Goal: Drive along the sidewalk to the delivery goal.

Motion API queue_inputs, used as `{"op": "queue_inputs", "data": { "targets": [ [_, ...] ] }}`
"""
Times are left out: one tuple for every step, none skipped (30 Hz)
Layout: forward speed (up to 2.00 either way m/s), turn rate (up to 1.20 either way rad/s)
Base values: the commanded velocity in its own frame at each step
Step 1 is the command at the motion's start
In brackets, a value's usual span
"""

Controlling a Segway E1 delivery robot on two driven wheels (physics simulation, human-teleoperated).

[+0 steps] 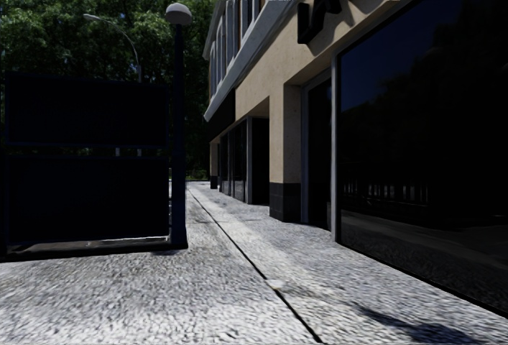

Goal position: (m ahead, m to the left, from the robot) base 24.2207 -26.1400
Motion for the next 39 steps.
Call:
{"op": "queue_inputs", "data": {
  "targets": [
    [2.0,-0.06],
    [2.0,0.0],
    [2.0,0.0],
    [2.0,0.0],
    [2.0,0.0],
    [2.0,0.0],
    [2.0,0.0],
    [2.0,0.0],
    [2.0,0.0],
    [2.0,0.0],
    [2.0,0.0],
    [2.0,0.0],
    [2.0,0.0],
    [2.0,0.0],
    [2.0,0.0],
    [2.0,0.0],
    [2.0,0.0],
    [2.0,0.0],
    [2.0,0.0],
    [2.0,0.0],
    [2.0,0.0],
    [2.0,0.0],
    [2.0,0.0],
    [2.0,0.0],
    [2.0,0.0],
    [2.0,0.0],
    [2.0,0.0],
    [2.0,0.1],
    [2.0,0.21],
    [2.0,0.21],
    [2.0,0.23],
    [2.0,0.24],
    [2.0,0.25],
    [2.0,0.3],
    [2.0,0.33],
    [2.0,0.33],
    [2.0,0.35],
    [2.0,0.37],
    [2.0,0.38]
  ]
}}
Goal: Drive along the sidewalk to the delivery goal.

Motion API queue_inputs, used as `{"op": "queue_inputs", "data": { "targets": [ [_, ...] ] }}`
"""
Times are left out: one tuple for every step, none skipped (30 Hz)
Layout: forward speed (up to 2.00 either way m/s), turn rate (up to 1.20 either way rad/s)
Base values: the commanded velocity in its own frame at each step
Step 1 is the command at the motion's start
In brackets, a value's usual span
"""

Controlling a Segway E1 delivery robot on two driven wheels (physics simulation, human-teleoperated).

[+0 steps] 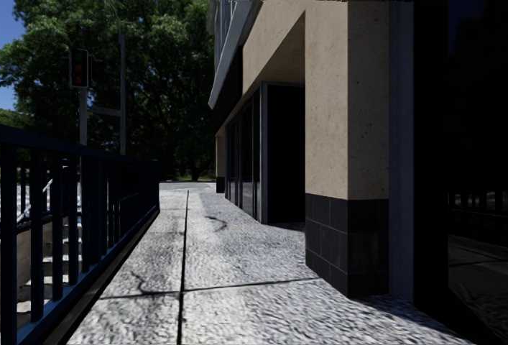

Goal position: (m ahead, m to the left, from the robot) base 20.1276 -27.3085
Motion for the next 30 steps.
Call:
{"op": "queue_inputs", "data": {
  "targets": [
    [2.0,0.39],
    [2.0,0.39],
    [2.0,0.39],
    [2.0,0.39],
    [2.0,0.39],
    [2.0,0.39],
    [2.0,0.39],
    [2.0,0.39],
    [2.0,0.39],
    [2.0,0.39],
    [2.0,0.39],
    [2.0,0.39],
    [2.0,0.39],
    [2.0,0.39],
    [2.0,0.39],
    [2.0,0.39],
    [2.0,0.39],
    [2.0,0.39],
    [2.0,0.39],
    [2.0,0.39],
    [2.0,0.39],
    [2.0,0.39],
    [2.0,0.39],
    [2.0,0.39],
    [2.0,0.39],
    [2.0,0.39],
    [2.0,0.39],
    [2.0,0.39],
    [2.0,0.34],
    [2.0,0.0]
  ]
}}
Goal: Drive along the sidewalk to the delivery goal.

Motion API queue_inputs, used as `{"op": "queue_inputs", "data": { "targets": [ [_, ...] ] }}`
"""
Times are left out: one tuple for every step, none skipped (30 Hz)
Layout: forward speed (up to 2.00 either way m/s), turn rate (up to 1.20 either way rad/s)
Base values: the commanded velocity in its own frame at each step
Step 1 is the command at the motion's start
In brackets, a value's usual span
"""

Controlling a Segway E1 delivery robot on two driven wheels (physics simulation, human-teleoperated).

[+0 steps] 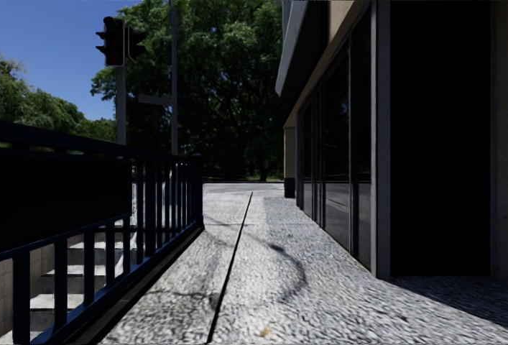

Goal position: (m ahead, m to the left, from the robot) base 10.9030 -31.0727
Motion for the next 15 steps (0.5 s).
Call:
{"op": "queue_inputs", "data": {
  "targets": [
    [2.0,0.0],
    [2.0,0.0],
    [2.0,0.0],
    [2.0,0.0],
    [2.0,0.0],
    [2.0,0.0],
    [2.0,0.0],
    [2.0,0.0],
    [2.0,0.0],
    [2.0,0.0],
    [2.0,0.0],
    [2.0,0.0],
    [2.0,0.0],
    [2.0,0.0],
    [2.0,0.0]
  ]
}}
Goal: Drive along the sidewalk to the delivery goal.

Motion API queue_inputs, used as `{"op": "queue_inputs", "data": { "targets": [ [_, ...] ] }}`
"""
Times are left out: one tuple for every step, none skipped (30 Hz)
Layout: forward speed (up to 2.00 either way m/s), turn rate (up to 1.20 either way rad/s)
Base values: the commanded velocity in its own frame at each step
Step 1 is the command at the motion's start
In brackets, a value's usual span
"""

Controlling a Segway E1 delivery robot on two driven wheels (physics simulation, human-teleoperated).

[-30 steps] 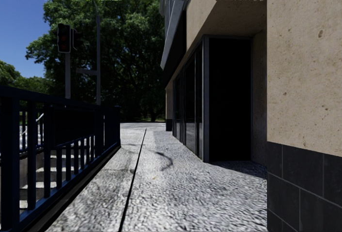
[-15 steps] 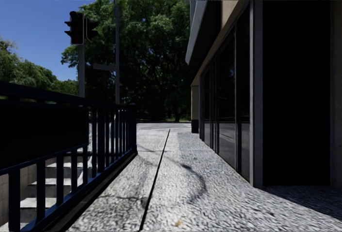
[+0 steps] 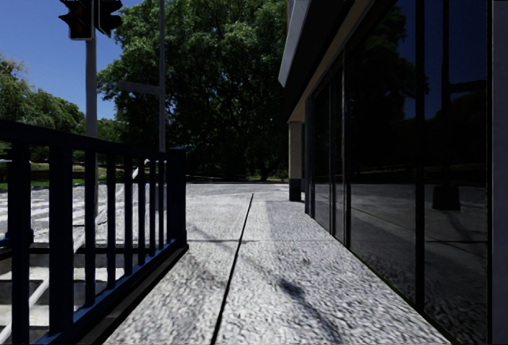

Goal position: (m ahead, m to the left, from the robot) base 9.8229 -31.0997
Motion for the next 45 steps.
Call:
{"op": "queue_inputs", "data": {
  "targets": [
    [2.0,0.0],
    [2.0,0.0],
    [2.0,0.0],
    [2.0,0.0],
    [2.0,0.0],
    [2.0,0.0],
    [2.0,0.0],
    [2.0,0.0],
    [2.0,0.0],
    [2.0,0.0],
    [2.0,0.0],
    [2.0,0.0],
    [2.0,0.0],
    [2.0,0.0],
    [2.0,0.0],
    [2.0,0.0],
    [2.0,0.0],
    [2.0,0.0],
    [2.0,0.0],
    [2.0,0.0],
    [2.0,0.0],
    [2.0,0.0],
    [2.0,0.0],
    [2.0,0.0],
    [2.0,0.0],
    [2.0,0.0],
    [2.0,0.0],
    [2.0,-0.85],
    [2.0,-0.85],
    [2.0,-1.0],
    [2.0,-1.04],
    [2.0,-0.01],
    [2.0,0.0],
    [2.0,0.0],
    [2.0,0.0],
    [2.0,0.0],
    [2.0,0.0],
    [2.0,0.0],
    [2.0,0.0],
    [2.0,0.0],
    [2.0,0.0],
    [2.0,0.0],
    [2.0,0.0],
    [2.0,0.0],
    [2.0,0.0]
  ]
}}
